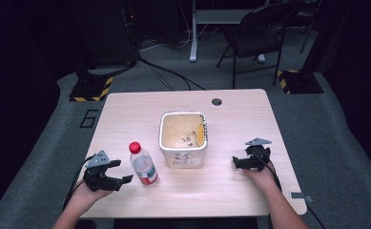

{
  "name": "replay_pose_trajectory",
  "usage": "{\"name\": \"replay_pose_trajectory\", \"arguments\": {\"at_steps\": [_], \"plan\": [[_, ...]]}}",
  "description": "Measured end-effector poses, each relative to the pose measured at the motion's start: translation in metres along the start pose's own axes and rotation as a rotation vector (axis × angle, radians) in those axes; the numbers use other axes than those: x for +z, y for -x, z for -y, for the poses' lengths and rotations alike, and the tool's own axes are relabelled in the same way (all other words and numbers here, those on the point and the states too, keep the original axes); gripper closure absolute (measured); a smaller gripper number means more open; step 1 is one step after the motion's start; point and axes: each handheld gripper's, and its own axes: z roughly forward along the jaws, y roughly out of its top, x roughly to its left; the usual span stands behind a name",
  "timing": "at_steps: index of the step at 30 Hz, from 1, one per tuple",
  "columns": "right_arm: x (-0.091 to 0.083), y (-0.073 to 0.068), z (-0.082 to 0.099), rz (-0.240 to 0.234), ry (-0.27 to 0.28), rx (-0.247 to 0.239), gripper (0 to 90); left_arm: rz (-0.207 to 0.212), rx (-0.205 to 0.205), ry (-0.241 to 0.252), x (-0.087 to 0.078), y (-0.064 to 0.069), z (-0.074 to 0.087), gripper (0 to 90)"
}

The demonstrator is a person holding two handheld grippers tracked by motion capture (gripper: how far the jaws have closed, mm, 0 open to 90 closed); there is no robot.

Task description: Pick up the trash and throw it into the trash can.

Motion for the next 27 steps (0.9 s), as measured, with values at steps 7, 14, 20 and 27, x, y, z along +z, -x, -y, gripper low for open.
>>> {"name": "replay_pose_trajectory", "arguments": {"at_steps": [7,14,20,27], "plan": [[0.0,0.0,0.0,0.0,0.0,0.0,0.0,0.029,0.034,0.011,0.004,0.007,-0.006,16.4],[0.0,0.0,0.0,0.0,0.0,0.0,0.0,0.059,0.053,0.022,0.012,0.013,-0.015,15.8],[0.0,0.0,0.0,0.0,0.0,0.0,0.0,0.082,0.075,0.033,0.019,0.02,-0.023,15.5],[0.0,0.0,0.0,0.0,0.0,0.0,0.0,0.084,0.077,0.034,0.025,0.022,-0.026,15.4]]}}
